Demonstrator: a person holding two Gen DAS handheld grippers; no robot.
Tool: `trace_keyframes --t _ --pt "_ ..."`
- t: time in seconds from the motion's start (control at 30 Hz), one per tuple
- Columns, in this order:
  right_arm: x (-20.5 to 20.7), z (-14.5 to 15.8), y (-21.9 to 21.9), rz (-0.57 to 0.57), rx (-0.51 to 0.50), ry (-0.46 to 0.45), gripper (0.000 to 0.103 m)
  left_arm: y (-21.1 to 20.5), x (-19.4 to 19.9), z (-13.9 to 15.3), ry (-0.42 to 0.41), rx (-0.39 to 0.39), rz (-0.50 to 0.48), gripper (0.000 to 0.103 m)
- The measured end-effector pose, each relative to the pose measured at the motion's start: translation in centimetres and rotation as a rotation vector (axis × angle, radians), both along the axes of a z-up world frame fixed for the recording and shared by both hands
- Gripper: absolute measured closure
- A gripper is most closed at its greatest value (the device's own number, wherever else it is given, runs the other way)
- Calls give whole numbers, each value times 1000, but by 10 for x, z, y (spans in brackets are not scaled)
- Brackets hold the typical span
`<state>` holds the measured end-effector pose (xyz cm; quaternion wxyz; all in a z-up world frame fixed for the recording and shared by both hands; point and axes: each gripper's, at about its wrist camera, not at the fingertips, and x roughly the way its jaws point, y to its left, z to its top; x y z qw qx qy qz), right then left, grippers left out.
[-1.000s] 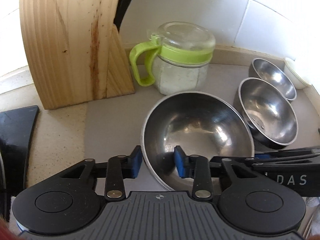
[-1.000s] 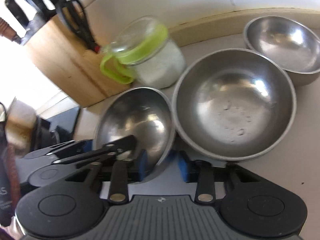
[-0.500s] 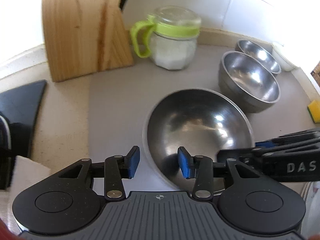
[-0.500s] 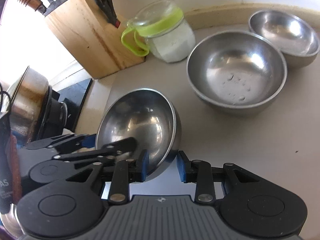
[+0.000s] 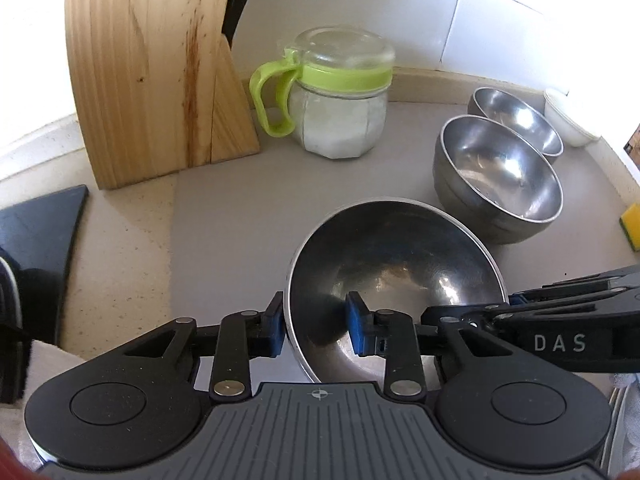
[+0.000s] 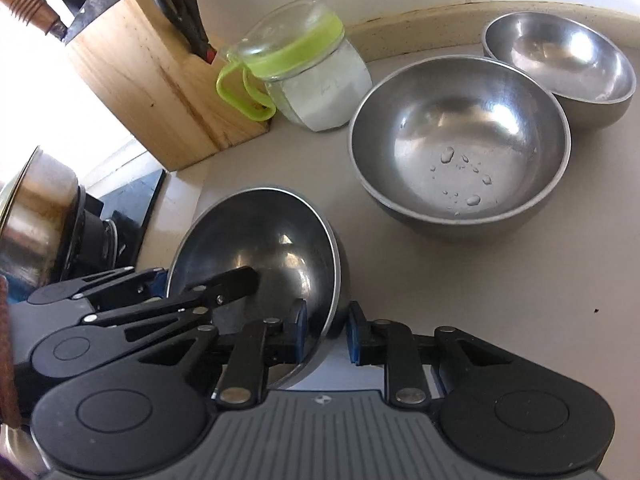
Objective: Organize plates and bowls
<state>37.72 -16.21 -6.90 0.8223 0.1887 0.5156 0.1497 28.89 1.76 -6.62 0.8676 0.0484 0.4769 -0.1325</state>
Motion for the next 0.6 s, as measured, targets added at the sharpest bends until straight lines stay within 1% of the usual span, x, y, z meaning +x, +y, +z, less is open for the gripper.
trace_keyframes --t 0.1,0.37,0.6 --pt "-5 7 -3 -2 11 -19 78 0 -4 8 -13 -5 1 65" --pt "-26 32 -7 3 12 -70 78 -8 -21 39 -87 0 -7 64" --pt "-52 50 -20 -18 12 -111 78 -20 -43 58 -130 7 -39 63"
